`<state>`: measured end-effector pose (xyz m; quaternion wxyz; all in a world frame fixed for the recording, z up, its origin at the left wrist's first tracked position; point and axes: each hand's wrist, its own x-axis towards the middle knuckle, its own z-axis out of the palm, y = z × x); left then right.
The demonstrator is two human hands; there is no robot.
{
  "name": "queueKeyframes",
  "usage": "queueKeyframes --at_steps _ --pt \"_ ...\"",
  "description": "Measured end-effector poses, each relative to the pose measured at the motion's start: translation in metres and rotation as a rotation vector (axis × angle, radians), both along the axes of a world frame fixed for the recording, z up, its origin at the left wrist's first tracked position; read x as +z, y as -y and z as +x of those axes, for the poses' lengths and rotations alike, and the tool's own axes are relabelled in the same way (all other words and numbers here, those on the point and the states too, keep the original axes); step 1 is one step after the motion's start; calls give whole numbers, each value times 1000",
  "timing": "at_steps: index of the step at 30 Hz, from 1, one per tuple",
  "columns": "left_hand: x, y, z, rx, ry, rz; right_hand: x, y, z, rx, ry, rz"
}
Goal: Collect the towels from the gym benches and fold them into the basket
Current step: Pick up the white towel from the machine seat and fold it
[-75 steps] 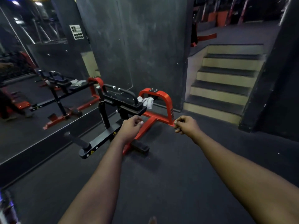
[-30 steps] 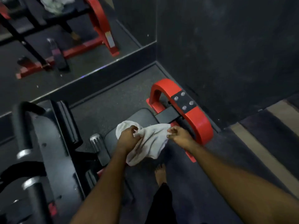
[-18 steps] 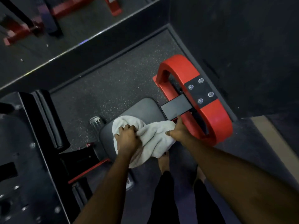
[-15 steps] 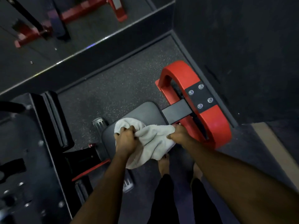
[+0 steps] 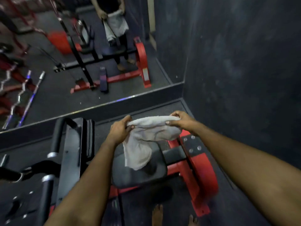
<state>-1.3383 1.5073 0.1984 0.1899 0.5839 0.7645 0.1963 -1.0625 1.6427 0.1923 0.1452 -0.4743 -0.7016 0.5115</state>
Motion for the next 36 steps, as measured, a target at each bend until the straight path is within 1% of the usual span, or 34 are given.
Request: queueKeyframes --at_steps 1,3,4,5,6,7,11,13,15,17,20,24,26,27,28,30,32,33,35,36 --pt "10 -3 2 -8 24 32 15 -4 1 37 6 7" --pt "50 -6 6 -18 36 126 64 -12 8 121 20 90" --pt "61 -10 6 -21 55 147 80 -17 8 130 29 137" --pt "79 -13 7 -34 47 185 104 -21 11 110 23 225" --pt "92 -14 8 -38 15 180 123 -24 12 80 13 309" --pt "102 -17 7 -50 -26 154 142 -28 13 36 -6 394" --pt "120 -26 7 -21 -227 -100 216 -30 18 -67 -102 673" --pt "115 -26 1 -3 -256 -185 238 -34 24 -155 -128 787" --pt "111 -22 -3 31 -252 -213 251 -42 39 -330 -181 857" --pt "111 -22 -10 68 -209 -150 254 -49 59 -518 -213 861" --pt "124 -30 -17 7 -78 66 245 -57 84 -699 -151 833" --pt "151 -36 -22 -1 216 368 229 -57 103 -947 -59 697" --pt "170 -42 -19 64 339 475 230 -58 106 -1017 59 581" --pt "179 -48 -17 102 347 513 232 -59 104 -1040 154 510" --pt "187 -56 -15 156 294 524 234 -60 102 -1053 252 445" --pt "206 -68 1 335 160 478 237 -59 94 -1009 370 363" --pt "224 -74 29 503 110 374 243 -48 78 -865 373 324" --pt "233 -79 43 534 92 330 247 -42 69 -774 356 312" --pt "248 -87 71 455 60 307 250 -31 45 -556 247 299" --pt "254 -92 84 378 50 311 251 -26 32 -435 144 305"
